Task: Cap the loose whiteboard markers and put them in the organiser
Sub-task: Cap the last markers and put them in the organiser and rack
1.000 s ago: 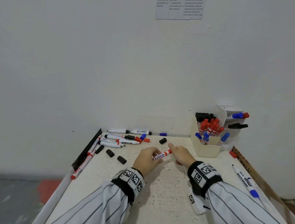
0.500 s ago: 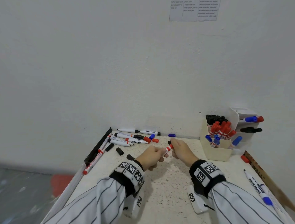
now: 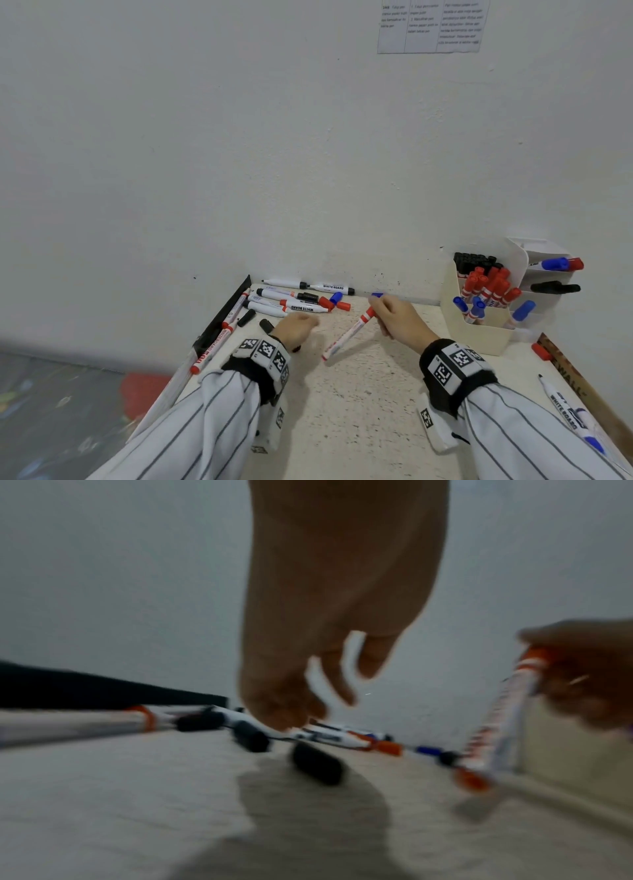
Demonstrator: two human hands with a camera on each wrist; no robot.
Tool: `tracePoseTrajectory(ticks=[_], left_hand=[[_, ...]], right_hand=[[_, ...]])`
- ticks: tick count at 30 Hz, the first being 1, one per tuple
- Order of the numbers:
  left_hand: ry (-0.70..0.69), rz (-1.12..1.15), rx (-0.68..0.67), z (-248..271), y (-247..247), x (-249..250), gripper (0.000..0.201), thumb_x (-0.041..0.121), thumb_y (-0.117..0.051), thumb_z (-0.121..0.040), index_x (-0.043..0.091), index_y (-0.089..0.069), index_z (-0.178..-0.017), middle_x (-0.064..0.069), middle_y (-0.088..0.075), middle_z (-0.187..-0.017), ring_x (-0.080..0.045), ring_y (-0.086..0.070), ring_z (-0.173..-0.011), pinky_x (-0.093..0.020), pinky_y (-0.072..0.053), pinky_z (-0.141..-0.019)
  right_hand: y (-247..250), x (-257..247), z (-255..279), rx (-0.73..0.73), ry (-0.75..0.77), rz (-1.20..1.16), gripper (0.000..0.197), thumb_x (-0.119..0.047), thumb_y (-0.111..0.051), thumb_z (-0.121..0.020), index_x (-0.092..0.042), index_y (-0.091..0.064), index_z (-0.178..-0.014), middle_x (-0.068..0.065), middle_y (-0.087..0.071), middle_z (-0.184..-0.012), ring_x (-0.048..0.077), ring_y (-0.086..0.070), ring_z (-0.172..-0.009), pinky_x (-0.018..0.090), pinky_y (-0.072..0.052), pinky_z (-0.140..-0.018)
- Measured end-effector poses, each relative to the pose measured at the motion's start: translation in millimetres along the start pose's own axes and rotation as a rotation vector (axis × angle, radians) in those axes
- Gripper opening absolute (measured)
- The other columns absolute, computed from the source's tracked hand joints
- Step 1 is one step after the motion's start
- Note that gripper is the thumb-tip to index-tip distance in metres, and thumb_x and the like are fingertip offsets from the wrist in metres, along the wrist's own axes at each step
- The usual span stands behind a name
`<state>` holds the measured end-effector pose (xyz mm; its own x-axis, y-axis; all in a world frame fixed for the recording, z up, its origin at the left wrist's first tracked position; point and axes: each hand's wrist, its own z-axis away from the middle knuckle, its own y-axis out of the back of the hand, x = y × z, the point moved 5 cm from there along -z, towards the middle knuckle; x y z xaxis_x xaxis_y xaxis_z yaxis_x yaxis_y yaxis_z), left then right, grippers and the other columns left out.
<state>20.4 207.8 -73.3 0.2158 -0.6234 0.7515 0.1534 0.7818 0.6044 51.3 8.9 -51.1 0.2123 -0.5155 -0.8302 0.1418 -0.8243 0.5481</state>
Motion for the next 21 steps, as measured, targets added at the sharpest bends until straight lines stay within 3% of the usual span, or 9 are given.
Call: tracePoseTrajectory(ticks=[3,7,12,16,21], left_hand=[[0.283,-0.443,0.231,-11.8,37.4,-39.6,0.038,0.028,-0.032,-0.099,0.009,-0.052,-0.125,-0.009,-0.051,-0.132,-0.023,-0.048,-0.121,-0.033,-0.036,-0.101],[0.559,-0.613,0.302,-21.1,60.6,-89.2,0.044,0.030,-0.037,-0.095,0.013,-0.044,-0.135,-0.009,-0.043,-0.137,-0.027,-0.040,-0.127,-0.040,-0.032,-0.109],[0.622,-0.621,0.331,-21.7,57.1,-97.8,0.040,0.027,-0.037,-0.096,0.010,-0.038,-0.133,-0.016,-0.037,-0.139,-0.033,-0.038,-0.128,-0.045,-0.033,-0.107],[0.597,-0.561,0.369,-27.1,59.0,-103.4,0.036,0.023,-0.039,-0.097,0.009,-0.038,-0.130,-0.014,-0.045,-0.133,-0.026,-0.046,-0.124,-0.037,-0.039,-0.103],[0.557,-0.401,0.446,-28.3,60.5,-105.4,0.028,0.019,-0.042,-0.095,0.006,-0.038,-0.120,-0.017,-0.049,-0.127,-0.030,-0.050,-0.118,-0.042,-0.041,-0.100]], right_hand=[[20.8,-3.8,-1.6,0.138,0.021,-0.051,0.025,-0.028,-0.042,-0.098,-0.010,-0.052,-0.083,0.000,-0.059,-0.074,0.012,-0.049,-0.055,0.015,-0.040,-0.046],[60.8,-15.6,-7.8,0.331,0.074,-0.131,0.014,-0.023,-0.042,-0.098,-0.012,-0.050,-0.093,0.006,-0.062,-0.086,0.015,-0.056,-0.061,0.022,-0.047,-0.055],[124.2,-20.2,-14.8,0.506,0.091,-0.030,0.021,-0.018,-0.041,-0.099,-0.004,-0.048,-0.112,0.015,-0.061,-0.099,0.020,-0.059,-0.075,0.025,-0.050,-0.066],[173.8,-8.3,-5.9,0.623,-0.034,0.282,0.026,-0.024,-0.037,-0.100,-0.006,-0.049,-0.115,0.012,-0.060,-0.099,0.025,-0.056,-0.084,0.034,-0.044,-0.076],[207.4,6.9,5.7,0.695,-0.139,0.295,0.024,-0.021,-0.035,-0.101,-0.004,-0.045,-0.115,0.022,-0.054,-0.105,0.026,-0.049,-0.088,0.040,-0.044,-0.078]])
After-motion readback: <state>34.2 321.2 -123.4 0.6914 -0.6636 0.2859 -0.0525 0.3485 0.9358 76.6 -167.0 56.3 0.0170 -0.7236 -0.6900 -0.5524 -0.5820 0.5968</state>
